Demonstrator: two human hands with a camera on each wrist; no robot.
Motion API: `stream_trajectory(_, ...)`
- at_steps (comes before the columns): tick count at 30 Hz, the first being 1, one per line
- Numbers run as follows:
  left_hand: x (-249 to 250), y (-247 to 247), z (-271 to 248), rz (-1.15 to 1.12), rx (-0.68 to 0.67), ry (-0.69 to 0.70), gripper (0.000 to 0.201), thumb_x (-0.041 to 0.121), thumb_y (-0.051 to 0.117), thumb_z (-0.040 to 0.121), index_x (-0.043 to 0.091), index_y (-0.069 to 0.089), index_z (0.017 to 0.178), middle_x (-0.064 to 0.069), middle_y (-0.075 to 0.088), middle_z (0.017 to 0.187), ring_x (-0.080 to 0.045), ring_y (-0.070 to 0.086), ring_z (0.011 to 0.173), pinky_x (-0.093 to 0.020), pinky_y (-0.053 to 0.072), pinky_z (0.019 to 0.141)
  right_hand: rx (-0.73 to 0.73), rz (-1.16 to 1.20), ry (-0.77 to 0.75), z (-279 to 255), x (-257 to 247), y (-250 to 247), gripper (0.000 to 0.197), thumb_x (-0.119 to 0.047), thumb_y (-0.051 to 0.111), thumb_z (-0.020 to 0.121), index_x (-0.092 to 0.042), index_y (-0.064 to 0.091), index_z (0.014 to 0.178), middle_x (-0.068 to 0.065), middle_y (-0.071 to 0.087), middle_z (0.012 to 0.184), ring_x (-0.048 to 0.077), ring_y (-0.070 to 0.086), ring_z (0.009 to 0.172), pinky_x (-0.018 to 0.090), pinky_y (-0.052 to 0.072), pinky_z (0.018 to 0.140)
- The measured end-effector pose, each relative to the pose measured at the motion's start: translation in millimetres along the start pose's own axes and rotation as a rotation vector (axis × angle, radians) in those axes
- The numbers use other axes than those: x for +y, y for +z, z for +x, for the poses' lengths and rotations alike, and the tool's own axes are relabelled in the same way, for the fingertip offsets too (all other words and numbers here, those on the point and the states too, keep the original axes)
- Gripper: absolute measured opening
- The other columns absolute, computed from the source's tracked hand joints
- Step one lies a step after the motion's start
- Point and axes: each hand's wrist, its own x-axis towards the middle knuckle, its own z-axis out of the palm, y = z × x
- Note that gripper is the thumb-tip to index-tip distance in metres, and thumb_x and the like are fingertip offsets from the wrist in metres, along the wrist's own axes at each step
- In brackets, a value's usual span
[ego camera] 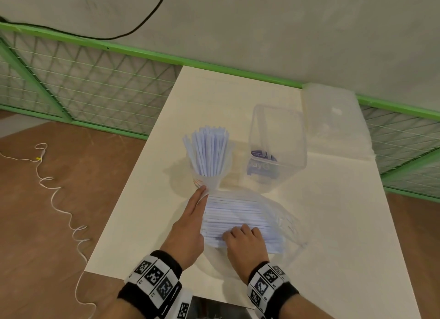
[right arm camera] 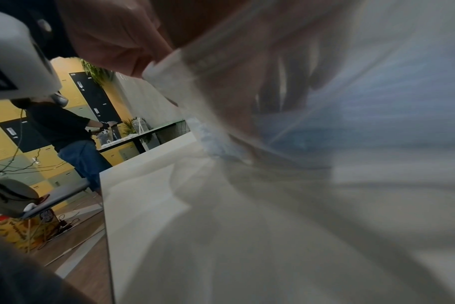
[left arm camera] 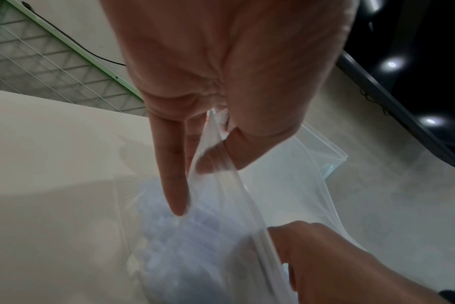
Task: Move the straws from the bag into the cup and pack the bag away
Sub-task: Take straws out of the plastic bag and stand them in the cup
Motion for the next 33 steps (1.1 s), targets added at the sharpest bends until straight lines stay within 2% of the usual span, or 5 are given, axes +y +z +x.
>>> stream_trajectory(8,-1,-1,-1,-0.007,0.008,-0.008,0.1,-0.018,0.042,0.076,0.033,0.005,0.154,0.03,-0.01,0.156,-0.006,0.042,0.13,-0.023,0.048,0.098,0.034,-0.007,0.007,3,-2,0,0.036,-0.017,0.091,0.04,-0.02,0.071,0.07,-0.002,0.065,0.068,0.023,0.062,0.063,0.039,0.052,0.057)
stream_trajectory(14,0,-3,0,0.013,0.01,-0.021,0.1,-0.018,0.041,0.076,0.032,0.005,0.154,0.031,-0.013,0.155,-0.006,0.043,0.131,-0.022,0.049,0.093,0.041,-0.006,0.02,6,-2,2,0.043,-0.017,0.089,0.041,-0.02,0.071,0.08,-0.002,0.067,0.071,0.023,0.061,0.063,0.038,0.051,0.058)
stream_trajectory(18,-1,-4,1,0.019,0.008,-0.029,0.099,-0.018,0.043,0.078,0.032,0.004,0.154,0.031,-0.014,0.155,-0.005,0.043,0.131,-0.017,0.048,0.09,0.042,-0.018,0.005,8,-1,1,0.042,-0.015,0.088,0.039,-0.021,0.072,0.077,-0.003,0.067,0.073,0.022,0.062,0.064,0.038,0.05,0.057)
stream_trajectory(25,-3,-3,2,0.016,0.005,-0.029,0.1,-0.017,0.043,0.077,0.032,0.004,0.154,0.033,-0.015,0.154,-0.005,0.042,0.132,-0.017,0.046,0.093,0.031,-0.039,0.008,12,-2,0,0.032,-0.015,0.086,0.041,-0.019,0.071,0.069,-0.002,0.066,0.066,0.023,0.061,0.059,0.039,0.05,0.056)
stream_trajectory(33,-2,-4,2,0.003,0.008,-0.025,0.099,-0.018,0.042,0.077,0.031,0.005,0.154,0.032,-0.014,0.154,-0.006,0.041,0.131,-0.017,0.045,0.095,-0.001,-0.012,0.034,12,-5,-5,0.035,-0.019,0.083,0.049,-0.023,0.07,0.082,-0.004,0.067,0.066,0.022,0.061,0.06,0.038,0.049,0.057)
